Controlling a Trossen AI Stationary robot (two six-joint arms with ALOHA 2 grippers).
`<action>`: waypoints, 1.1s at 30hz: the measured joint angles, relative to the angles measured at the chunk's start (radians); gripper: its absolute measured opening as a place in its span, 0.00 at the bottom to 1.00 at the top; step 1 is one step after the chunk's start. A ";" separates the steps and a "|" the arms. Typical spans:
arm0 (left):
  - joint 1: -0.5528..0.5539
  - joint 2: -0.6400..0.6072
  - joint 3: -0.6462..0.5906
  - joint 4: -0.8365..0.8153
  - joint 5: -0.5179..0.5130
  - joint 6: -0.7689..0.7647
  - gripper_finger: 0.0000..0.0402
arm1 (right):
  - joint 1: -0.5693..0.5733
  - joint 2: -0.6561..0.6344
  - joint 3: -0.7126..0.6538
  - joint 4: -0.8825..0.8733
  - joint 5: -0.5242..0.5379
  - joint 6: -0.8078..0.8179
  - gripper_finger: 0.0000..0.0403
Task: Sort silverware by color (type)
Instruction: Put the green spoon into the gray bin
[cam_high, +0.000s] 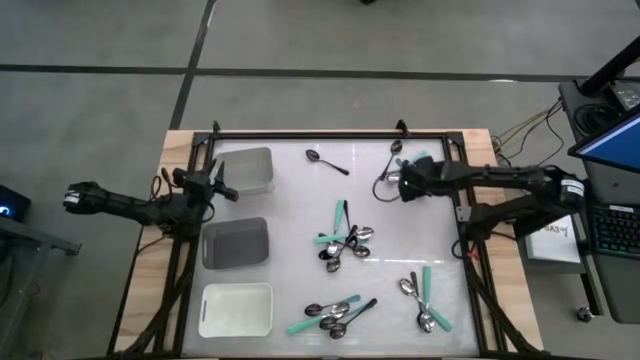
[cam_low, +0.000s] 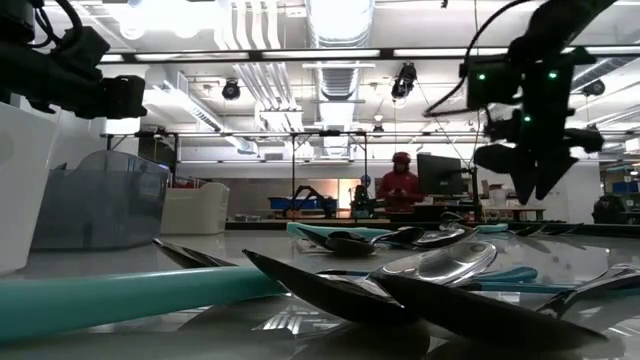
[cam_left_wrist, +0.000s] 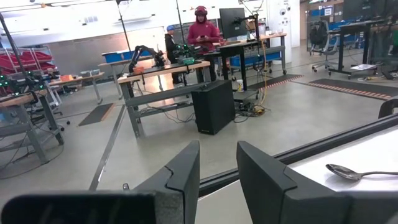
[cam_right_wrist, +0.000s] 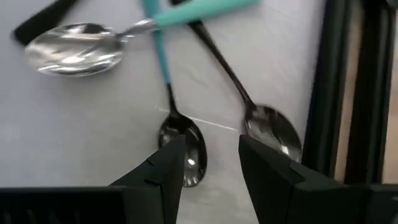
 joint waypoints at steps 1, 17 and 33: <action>0.000 0.000 0.000 0.000 0.000 0.000 0.22 | -0.016 0.007 0.019 0.000 -0.018 -0.070 0.36; 0.000 0.000 0.000 0.000 0.000 0.000 0.22 | -0.248 0.279 0.368 -0.039 -0.099 -1.251 0.36; 0.000 0.000 0.000 0.000 0.000 0.000 0.22 | -0.317 0.500 0.404 -0.138 -0.186 -1.551 0.29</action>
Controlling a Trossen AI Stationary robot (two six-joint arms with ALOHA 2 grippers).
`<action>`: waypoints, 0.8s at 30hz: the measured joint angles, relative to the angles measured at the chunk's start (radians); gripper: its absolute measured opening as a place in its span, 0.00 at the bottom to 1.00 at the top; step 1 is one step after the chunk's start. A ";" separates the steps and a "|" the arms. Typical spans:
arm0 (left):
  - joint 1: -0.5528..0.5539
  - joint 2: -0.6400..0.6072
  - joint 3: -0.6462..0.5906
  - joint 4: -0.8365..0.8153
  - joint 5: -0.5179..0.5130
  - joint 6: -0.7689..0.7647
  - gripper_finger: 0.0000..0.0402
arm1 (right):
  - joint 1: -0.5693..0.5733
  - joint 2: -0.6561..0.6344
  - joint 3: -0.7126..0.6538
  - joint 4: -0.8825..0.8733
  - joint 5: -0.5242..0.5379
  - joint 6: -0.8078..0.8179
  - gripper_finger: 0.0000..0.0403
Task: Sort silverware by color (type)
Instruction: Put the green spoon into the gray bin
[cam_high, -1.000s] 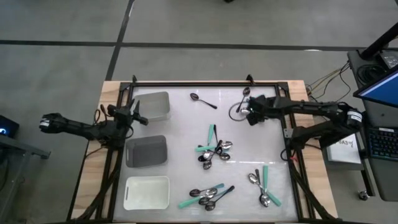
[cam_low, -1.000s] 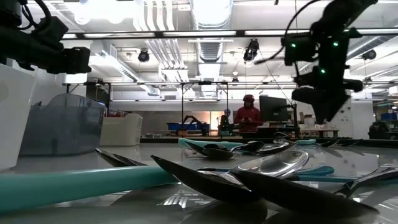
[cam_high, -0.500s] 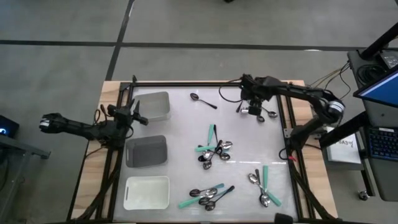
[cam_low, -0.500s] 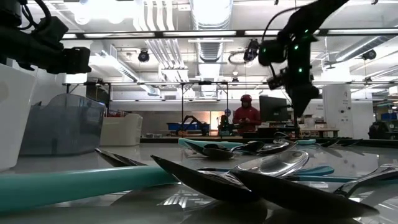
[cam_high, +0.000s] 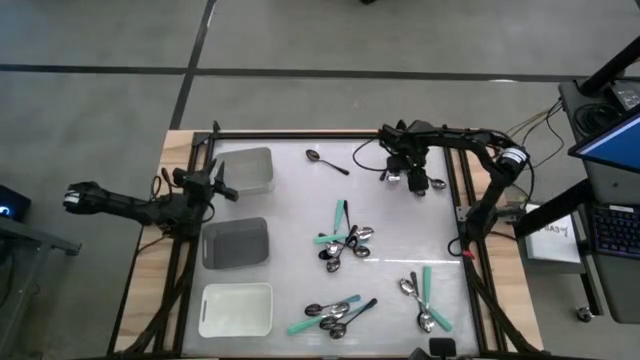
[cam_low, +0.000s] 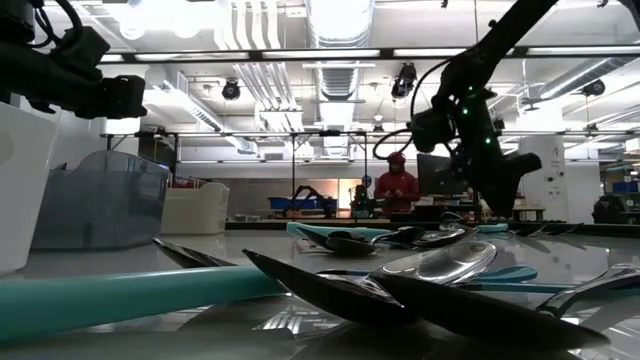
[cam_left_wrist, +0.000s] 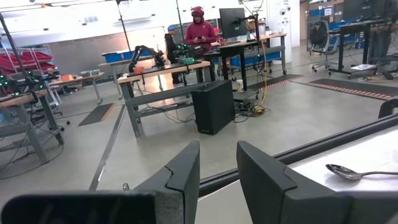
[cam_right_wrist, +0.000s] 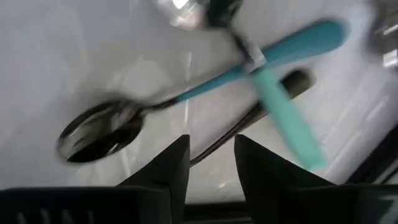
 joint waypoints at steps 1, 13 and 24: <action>0.000 0.000 0.000 0.000 0.000 0.000 0.22 | 0.000 -0.001 0.000 0.024 0.016 -0.001 0.28; 0.000 0.000 0.000 0.000 0.000 0.000 0.22 | -0.026 0.041 -0.003 0.145 0.041 -0.108 0.23; 0.000 0.000 0.000 0.000 0.000 0.000 0.22 | -0.045 0.124 0.000 0.176 0.054 -0.124 0.23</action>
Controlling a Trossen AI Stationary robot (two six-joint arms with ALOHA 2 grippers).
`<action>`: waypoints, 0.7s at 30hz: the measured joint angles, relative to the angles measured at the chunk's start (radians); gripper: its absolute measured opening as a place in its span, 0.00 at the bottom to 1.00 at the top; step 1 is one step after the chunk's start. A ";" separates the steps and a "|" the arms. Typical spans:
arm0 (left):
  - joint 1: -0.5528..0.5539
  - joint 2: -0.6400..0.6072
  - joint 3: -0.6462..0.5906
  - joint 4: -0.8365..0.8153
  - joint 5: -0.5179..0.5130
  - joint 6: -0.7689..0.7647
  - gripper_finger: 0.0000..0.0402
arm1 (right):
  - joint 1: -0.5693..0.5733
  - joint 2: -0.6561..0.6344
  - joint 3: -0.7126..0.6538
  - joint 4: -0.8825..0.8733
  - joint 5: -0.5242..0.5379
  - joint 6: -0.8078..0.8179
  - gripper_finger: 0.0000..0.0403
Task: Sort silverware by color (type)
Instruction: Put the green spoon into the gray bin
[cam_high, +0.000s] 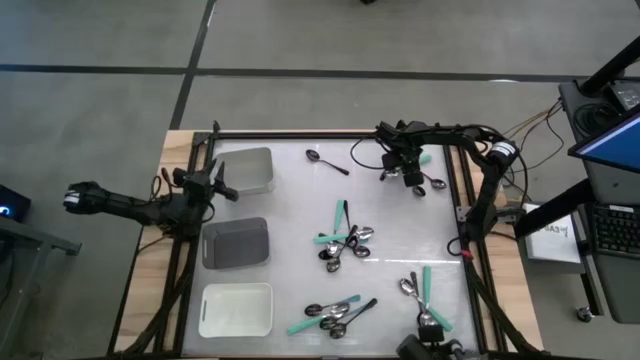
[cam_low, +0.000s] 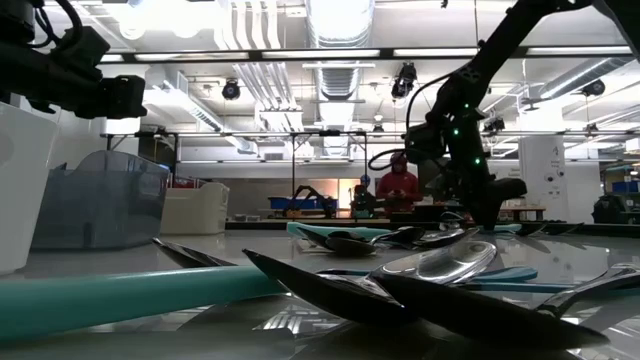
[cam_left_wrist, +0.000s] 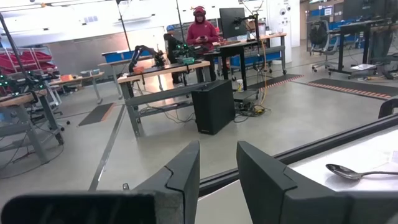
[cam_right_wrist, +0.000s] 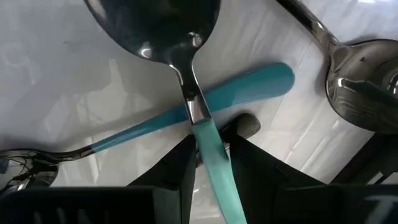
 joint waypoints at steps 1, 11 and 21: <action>0.000 0.000 0.000 0.000 0.000 0.000 0.22 | 0.000 0.003 0.000 0.000 0.001 0.006 0.23; 0.000 0.000 0.000 0.000 0.000 0.000 0.22 | 0.000 -0.020 -0.004 0.003 0.016 0.071 0.08; 0.000 0.000 0.000 0.000 0.000 0.000 0.22 | -0.001 -0.062 -0.006 -0.063 0.020 0.176 0.08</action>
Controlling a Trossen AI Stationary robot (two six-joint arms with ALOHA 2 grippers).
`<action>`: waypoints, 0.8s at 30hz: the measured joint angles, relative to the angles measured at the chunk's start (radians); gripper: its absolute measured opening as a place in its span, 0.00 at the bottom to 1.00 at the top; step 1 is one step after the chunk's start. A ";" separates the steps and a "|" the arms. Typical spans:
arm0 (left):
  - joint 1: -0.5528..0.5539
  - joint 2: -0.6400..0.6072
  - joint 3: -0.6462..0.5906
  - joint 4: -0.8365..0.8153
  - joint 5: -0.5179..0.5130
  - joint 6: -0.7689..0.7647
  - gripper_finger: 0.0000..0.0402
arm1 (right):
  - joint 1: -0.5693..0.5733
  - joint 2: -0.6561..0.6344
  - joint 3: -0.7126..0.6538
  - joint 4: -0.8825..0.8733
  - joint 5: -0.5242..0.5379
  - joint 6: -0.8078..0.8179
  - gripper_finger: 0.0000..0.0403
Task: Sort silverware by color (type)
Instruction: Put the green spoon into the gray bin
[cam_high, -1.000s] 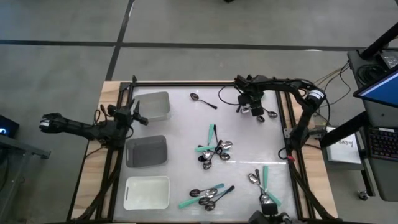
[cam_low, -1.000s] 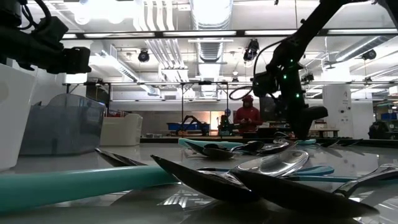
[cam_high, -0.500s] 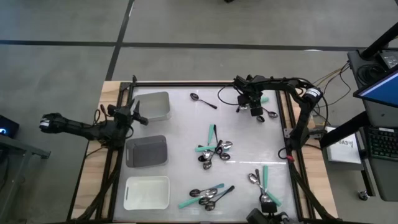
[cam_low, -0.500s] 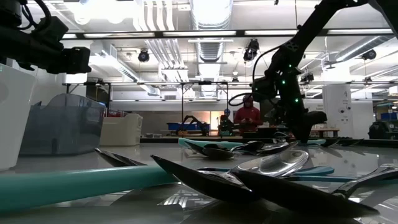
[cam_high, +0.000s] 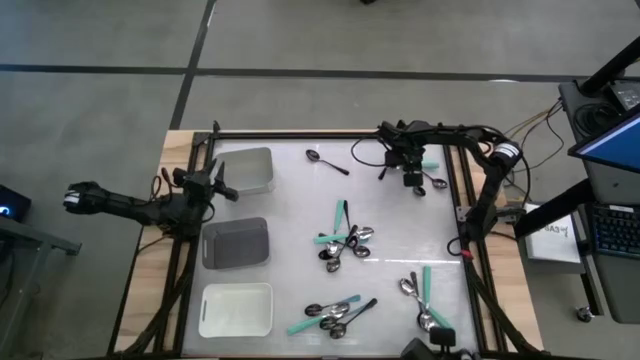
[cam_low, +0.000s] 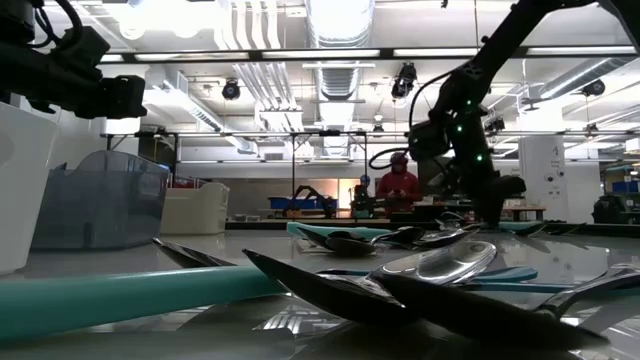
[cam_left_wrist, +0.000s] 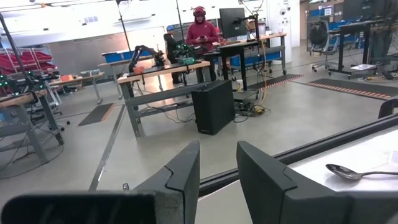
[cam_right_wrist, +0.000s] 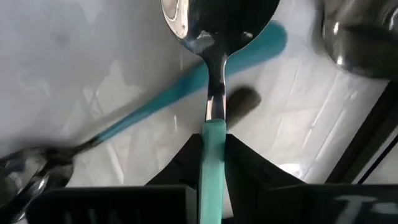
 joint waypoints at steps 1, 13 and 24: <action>0.000 0.000 0.000 0.000 0.000 0.000 0.22 | 0.001 -0.007 0.000 -0.008 0.001 0.014 0.08; 0.000 0.000 0.000 0.000 0.000 0.000 0.22 | 0.091 -0.228 0.000 -0.020 -0.306 0.266 0.08; 0.000 0.000 0.000 0.000 0.000 0.000 0.22 | 0.519 -0.338 0.000 0.383 -0.387 0.505 0.08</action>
